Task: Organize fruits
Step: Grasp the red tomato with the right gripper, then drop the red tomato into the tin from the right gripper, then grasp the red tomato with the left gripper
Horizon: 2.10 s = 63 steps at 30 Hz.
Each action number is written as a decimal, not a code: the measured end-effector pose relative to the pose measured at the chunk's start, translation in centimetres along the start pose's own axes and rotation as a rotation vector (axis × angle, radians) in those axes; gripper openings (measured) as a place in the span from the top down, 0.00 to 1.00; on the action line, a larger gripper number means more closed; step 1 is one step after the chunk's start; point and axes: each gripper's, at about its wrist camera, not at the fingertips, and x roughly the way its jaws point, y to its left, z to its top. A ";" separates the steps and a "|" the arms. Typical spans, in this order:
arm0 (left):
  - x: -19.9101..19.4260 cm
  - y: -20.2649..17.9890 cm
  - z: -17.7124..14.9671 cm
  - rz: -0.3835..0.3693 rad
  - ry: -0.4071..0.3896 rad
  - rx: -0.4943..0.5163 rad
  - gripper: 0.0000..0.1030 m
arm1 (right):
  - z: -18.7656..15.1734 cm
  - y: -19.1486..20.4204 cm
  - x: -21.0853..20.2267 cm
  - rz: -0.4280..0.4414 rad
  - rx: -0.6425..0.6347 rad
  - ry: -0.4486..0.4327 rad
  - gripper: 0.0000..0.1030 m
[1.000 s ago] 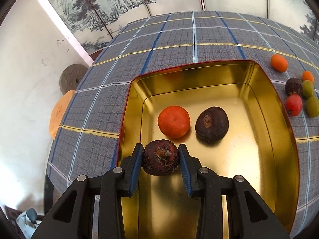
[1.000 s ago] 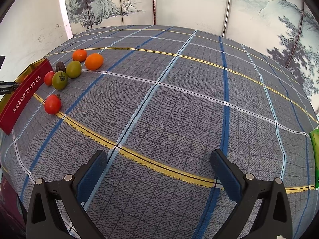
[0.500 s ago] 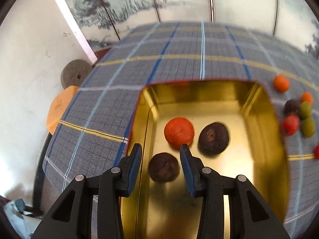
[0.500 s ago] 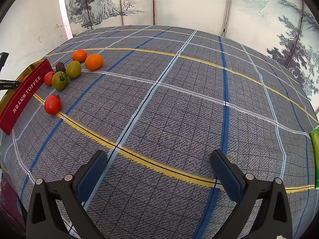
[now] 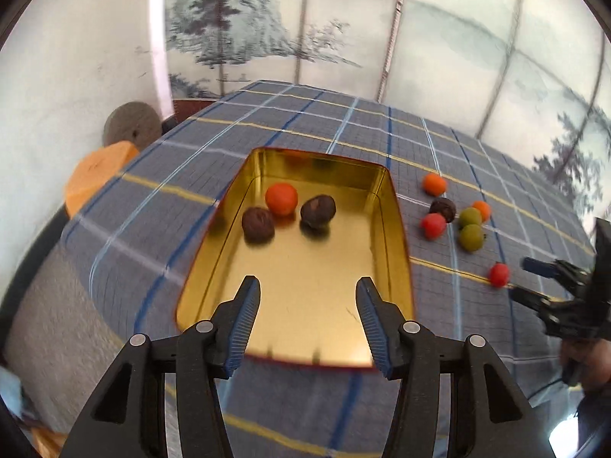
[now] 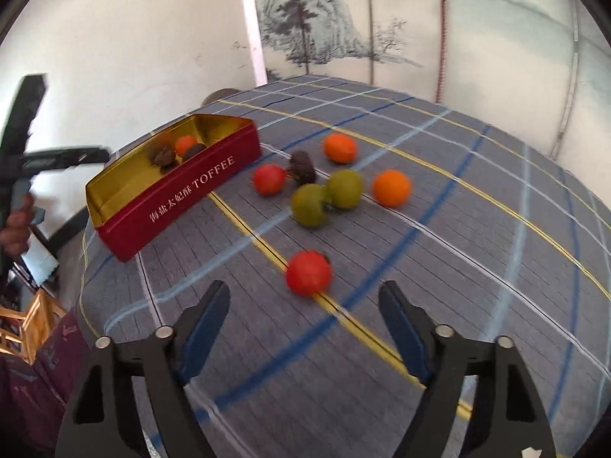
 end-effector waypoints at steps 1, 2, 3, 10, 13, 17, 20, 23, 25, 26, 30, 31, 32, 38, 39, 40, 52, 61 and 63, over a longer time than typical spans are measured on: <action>-0.5 -0.2 -0.4 0.003 -0.009 -0.002 0.48 | 0.1 0.0 0.4 -0.001 0.000 0.004 0.31; -1.1 -0.6 -0.9 0.015 -0.026 0.000 0.48 | 0.4 -0.1 1.1 -0.006 0.004 0.015 0.32; -1.9 -1.2 -1.7 0.045 -0.050 0.003 0.47 | 0.5 -0.1 1.5 -0.007 0.007 0.024 0.34; -4.5 -2.9 -5.2 0.087 -0.090 0.004 0.28 | 0.3 -0.6 3.6 -0.022 0.031 0.103 0.67; -5.1 -3.2 -6.1 0.094 -0.097 0.014 0.20 | 0.7 -0.6 3.4 -0.026 0.052 0.111 0.72; -5.5 -2.9 -7.4 0.107 -0.085 0.006 0.06 | 3.3 2.4 1.6 0.064 0.003 0.039 0.72; -5.8 -2.2 -7.7 0.094 -0.082 -0.025 0.05 | 6.3 5.7 1.1 0.175 -0.038 -0.005 0.72; -5.5 -1.5 -8.1 0.043 -0.042 -0.055 0.04 | 9.4 9.9 2.7 0.299 -0.081 -0.007 0.72; -5.6 -0.9 -8.2 0.041 -0.036 -0.072 0.04 | 10.9 12.6 4.6 0.365 -0.102 0.017 0.72; -5.8 -0.5 -8.2 0.045 -0.042 -0.082 0.04 | 11.5 14.2 6.0 0.390 -0.117 0.042 0.72; -6.5 0.4 -8.3 0.075 -0.064 -0.094 0.04 | 12.5 17.9 10.1 0.412 -0.141 0.119 0.72; -6.5 0.6 -8.3 0.079 -0.062 -0.096 0.04 | 12.6 18.5 10.8 0.413 -0.146 0.131 0.71; -6.4 0.8 -8.3 0.081 -0.057 -0.099 0.04 | 12.7 19.1 11.5 0.410 -0.154 0.145 0.71; -6.5 1.6 -8.7 0.049 -0.050 -0.107 0.04 | 13.4 21.3 14.8 0.364 -0.171 0.200 0.70; -6.5 1.5 -8.7 0.041 -0.048 -0.101 0.04 | 13.6 21.3 15.0 0.360 -0.162 0.199 0.70; -6.5 1.5 -8.6 0.034 -0.046 -0.096 0.04 | 13.8 21.2 15.1 0.362 -0.151 0.195 0.70; -6.2 -2.7 -7.9 -0.128 -0.048 0.081 0.04 | 7.5 11.3 3.8 0.201 -0.013 -0.039 0.34; -3.6 -9.9 -0.2 -0.185 -0.124 0.451 0.04 | -2.3 -3.4 -2.7 -0.189 0.181 0.017 0.34; -1.4 -11.8 1.8 -0.244 -0.062 0.552 0.04 | -3.5 -5.2 -3.6 -0.197 0.236 -0.001 0.33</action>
